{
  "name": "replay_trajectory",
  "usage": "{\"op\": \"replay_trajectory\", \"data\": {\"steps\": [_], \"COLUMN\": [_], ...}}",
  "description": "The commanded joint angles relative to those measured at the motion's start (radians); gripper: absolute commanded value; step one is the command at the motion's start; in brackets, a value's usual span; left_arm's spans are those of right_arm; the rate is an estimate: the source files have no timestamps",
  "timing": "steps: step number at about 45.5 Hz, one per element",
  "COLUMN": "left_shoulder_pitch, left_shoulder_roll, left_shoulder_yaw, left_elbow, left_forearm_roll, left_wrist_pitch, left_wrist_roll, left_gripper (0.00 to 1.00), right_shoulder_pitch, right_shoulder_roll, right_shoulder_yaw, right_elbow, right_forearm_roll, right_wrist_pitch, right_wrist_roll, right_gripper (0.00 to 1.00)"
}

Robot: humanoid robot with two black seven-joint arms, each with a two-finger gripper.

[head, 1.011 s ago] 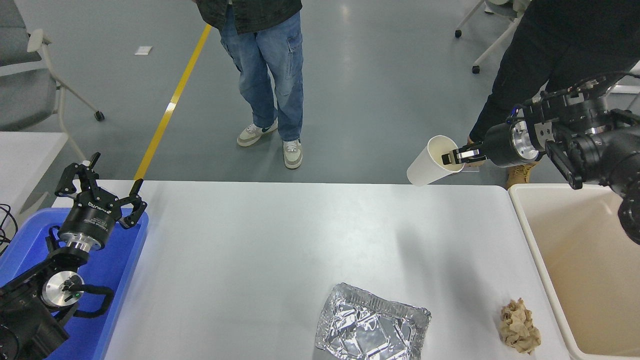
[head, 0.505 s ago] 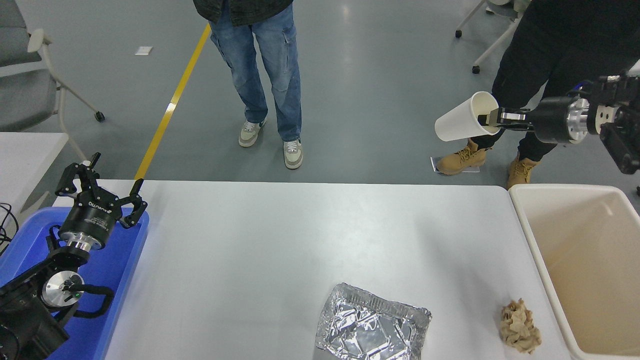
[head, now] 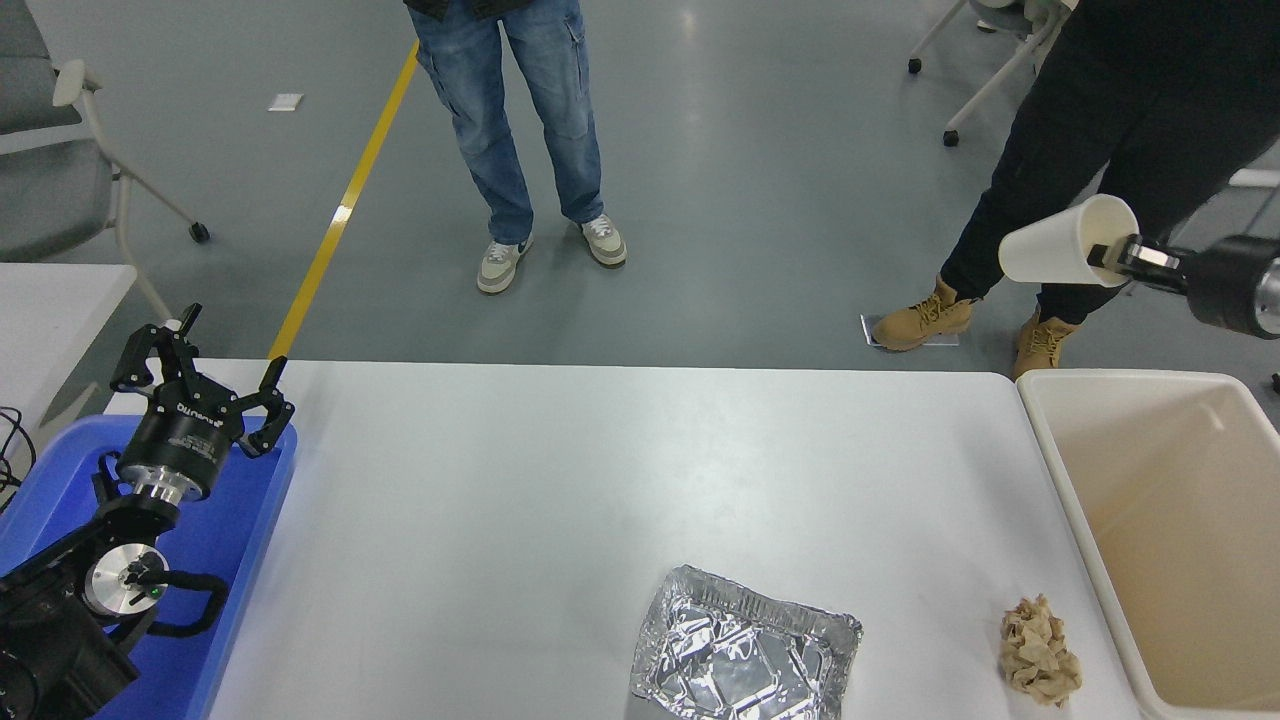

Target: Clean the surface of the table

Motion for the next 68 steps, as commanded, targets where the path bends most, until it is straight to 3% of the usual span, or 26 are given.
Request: {"op": "replay_trajectory", "data": {"steps": [1,13,27,45,68], "left_shoulder_pitch": [0.0,0.0,0.0,0.0,0.0], "left_shoulder_roll": [0.0,0.0,0.0,0.0,0.0], "left_shoulder_yaw": [0.0,0.0,0.0,0.0,0.0], "left_elbow": [0.0,0.0,0.0,0.0,0.0], "left_forearm_roll": [0.0,0.0,0.0,0.0,0.0], "left_wrist_pitch": [-0.001,0.001,-0.001,0.001,0.001], "left_wrist_roll": [0.0,0.0,0.0,0.0,0.0], "left_gripper": [1.0,1.0,1.0,1.0,1.0], "right_shoulder_pitch": [-0.062,-0.089,-0.141,-0.286,-0.436], "right_shoulder_roll": [-0.03,-0.035,-0.026,0.037,0.152], "right_shoulder_yaw": [0.098,0.161,0.194,0.194,0.194], "right_elbow": [-0.032,-0.032,-0.032,-0.03,-0.022], "right_forearm_roll": [0.009,0.009,0.009,-0.006,-0.003], "right_wrist_pitch": [-0.012,-0.069,-0.185,-0.282,-0.291], "right_wrist_roll": [-0.198,-0.466,-0.678,-0.724,-0.716], "right_gripper": [0.0,0.0,0.0,0.0,0.0]}}
